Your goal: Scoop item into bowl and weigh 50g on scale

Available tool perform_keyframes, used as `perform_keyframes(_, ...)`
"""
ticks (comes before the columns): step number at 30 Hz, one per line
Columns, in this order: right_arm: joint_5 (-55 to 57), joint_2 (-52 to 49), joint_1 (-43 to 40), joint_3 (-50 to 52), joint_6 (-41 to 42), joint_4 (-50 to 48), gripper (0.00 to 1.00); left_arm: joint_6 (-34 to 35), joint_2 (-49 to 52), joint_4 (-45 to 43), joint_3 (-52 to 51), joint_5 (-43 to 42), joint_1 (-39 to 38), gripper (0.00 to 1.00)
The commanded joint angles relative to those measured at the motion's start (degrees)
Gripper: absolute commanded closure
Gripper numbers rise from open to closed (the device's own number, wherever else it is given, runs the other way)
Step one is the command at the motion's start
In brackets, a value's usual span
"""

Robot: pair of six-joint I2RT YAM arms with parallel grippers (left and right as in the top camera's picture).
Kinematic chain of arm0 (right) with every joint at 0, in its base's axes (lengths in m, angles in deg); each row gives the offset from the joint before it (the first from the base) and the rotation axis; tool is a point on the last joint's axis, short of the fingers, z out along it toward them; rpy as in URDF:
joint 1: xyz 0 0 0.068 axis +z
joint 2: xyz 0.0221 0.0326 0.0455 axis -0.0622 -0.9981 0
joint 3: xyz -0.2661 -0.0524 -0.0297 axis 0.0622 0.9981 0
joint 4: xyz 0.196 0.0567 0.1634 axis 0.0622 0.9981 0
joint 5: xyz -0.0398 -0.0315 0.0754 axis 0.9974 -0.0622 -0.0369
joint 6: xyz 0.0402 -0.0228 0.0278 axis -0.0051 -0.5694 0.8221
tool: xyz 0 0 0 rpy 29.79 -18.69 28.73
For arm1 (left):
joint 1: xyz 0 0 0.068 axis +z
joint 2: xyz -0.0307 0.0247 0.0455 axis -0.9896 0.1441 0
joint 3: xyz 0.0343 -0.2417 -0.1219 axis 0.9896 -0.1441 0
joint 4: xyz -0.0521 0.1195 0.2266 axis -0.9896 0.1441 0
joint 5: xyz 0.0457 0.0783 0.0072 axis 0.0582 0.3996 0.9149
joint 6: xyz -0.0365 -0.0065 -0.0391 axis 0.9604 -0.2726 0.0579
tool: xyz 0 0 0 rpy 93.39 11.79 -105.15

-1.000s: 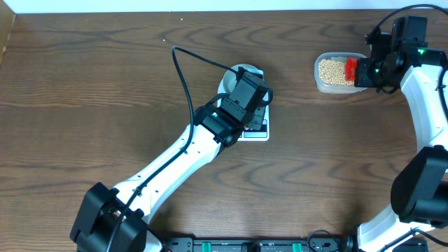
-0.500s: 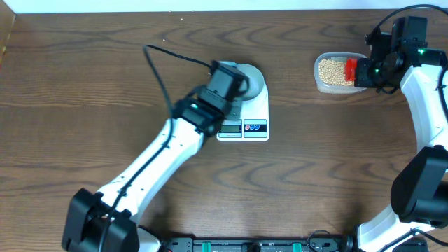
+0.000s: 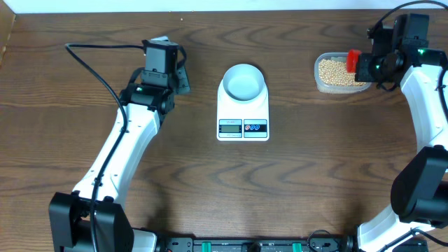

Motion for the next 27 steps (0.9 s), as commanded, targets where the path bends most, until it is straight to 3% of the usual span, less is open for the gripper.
perform_keyframes(1, -0.15, 0.98, -0.35, -0.92, 0.48, -2.1, 0.99, -1.18, -0.72, -1.01, 0.2, -0.24, -0.02, 0.93)
perform_keyframes(6, -0.15, 0.98, -0.33, -0.92, 0.48, -2.86, 0.99, -1.18, -0.72, -4.44, 0.2, -9.55, -1.2, 0.93)
perform_keyframes(17, 0.09, 0.98, -0.33, -0.92, 0.04, -6.47, 0.99, -8.37, 1.22, -7.8, 0.2, -8.09, -11.85, 0.93)
perform_keyframes(27, 0.11, 0.98, -0.35, -0.92, -2.16, -6.43, 0.99, -8.44, 4.46, -6.97, 0.2, -7.45, -21.62, 0.93)
